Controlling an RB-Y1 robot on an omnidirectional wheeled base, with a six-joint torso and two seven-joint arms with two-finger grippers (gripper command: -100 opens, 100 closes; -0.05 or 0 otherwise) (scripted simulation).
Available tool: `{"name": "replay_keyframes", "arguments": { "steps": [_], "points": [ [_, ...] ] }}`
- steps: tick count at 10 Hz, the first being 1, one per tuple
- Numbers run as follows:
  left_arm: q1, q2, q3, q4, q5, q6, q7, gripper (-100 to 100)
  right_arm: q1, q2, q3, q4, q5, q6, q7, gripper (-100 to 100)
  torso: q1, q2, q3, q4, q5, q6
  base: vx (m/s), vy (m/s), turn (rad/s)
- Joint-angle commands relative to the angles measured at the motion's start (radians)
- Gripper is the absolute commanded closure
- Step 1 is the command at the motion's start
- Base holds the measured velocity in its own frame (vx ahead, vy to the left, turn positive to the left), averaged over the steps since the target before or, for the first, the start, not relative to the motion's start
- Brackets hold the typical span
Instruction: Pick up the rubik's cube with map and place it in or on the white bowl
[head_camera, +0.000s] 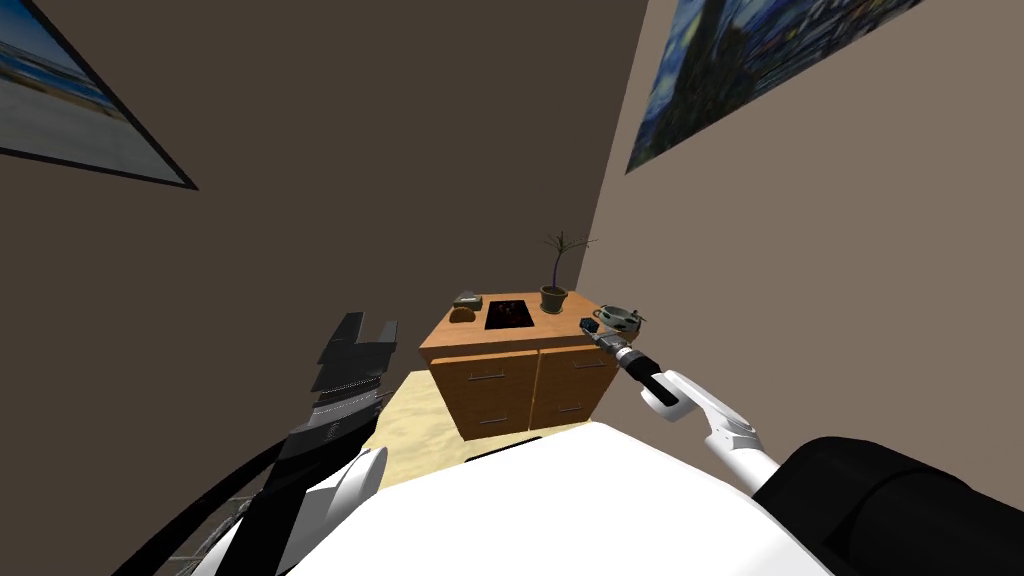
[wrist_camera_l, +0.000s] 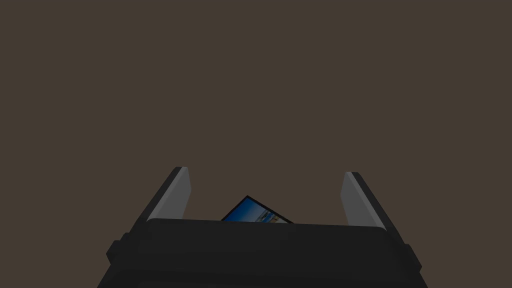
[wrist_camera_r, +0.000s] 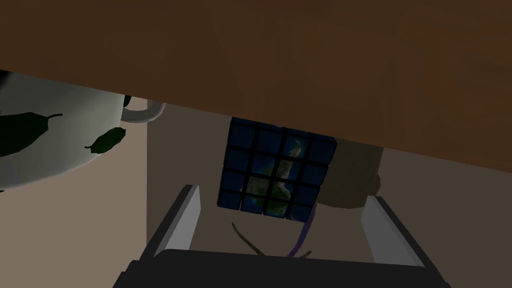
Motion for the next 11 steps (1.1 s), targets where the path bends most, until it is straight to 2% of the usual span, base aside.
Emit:
{"name": "replay_keyframes", "arguments": {
  "steps": [1,2,3,4,8,9,10,11],
  "points": [
    [0.000,0.000,0.000,0.000,0.000,0.000,0.000,0,-0.019,-0.003,-0.009,0.015,-0.002,0.032,-0.003,-100,0.000,0.000,0.000,0.000,0.000,0.000,-0.053,-0.025,0.293],
    [0.000,0.000,0.000,0.000,0.000,0.000,0.000,0,-0.026,-0.004,-0.013,0.021,-0.002,0.044,-0.004,-100,-0.001,0.002,0.001,0.000,0.000,0.000,-0.063,-0.032,0.192],
    [0.000,0.000,0.000,0.000,0.000,0.000,0.000,0,-0.021,-0.006,-0.010,0.016,-0.003,0.034,-0.004,-100,-0.002,0.003,0.002,0.001,0.000,0.001,-0.027,-0.016,0.028],
    [0.000,0.000,0.000,0.000,0.000,0.000,0.000,0,-0.021,-0.007,-0.011,0.015,-0.003,0.039,-0.005,100,-0.001,0.002,0.001,0.001,0.000,0.001,-0.003,-0.005,-0.015],
    [0.000,0.000,0.000,0.000,0.000,0.000,0.000,0,-0.022,-0.007,-0.013,0.015,-0.003,0.039,-0.005,100,0.001,0.000,-0.001,-0.001,-0.001,0.000,0.000,0.000,0.000],
    [0.000,0.000,0.000,0.000,0.000,0.000,0.000,0,-0.022,-0.007,-0.013,0.016,-0.003,0.039,-0.005,0,0.001,0.000,-0.001,-0.001,-0.001,0.000,0.000,0.000,0.000],
    [0.000,0.000,0.000,0.000,0.000,0.000,0.000,0,-0.011,-0.002,-0.005,0.009,-0.001,0.020,-0.002,100,0.001,0.000,-0.001,-0.001,-0.001,0.000,0.037,0.016,-0.186],
    [0.000,0.000,0.000,0.000,0.000,0.000,0.000,0,-0.004,-0.002,-0.002,0.003,-0.001,0.008,-0.001,100,0.002,-0.001,-0.001,-0.002,-0.001,0.003,0.058,0.034,-0.260]
  ]
}}
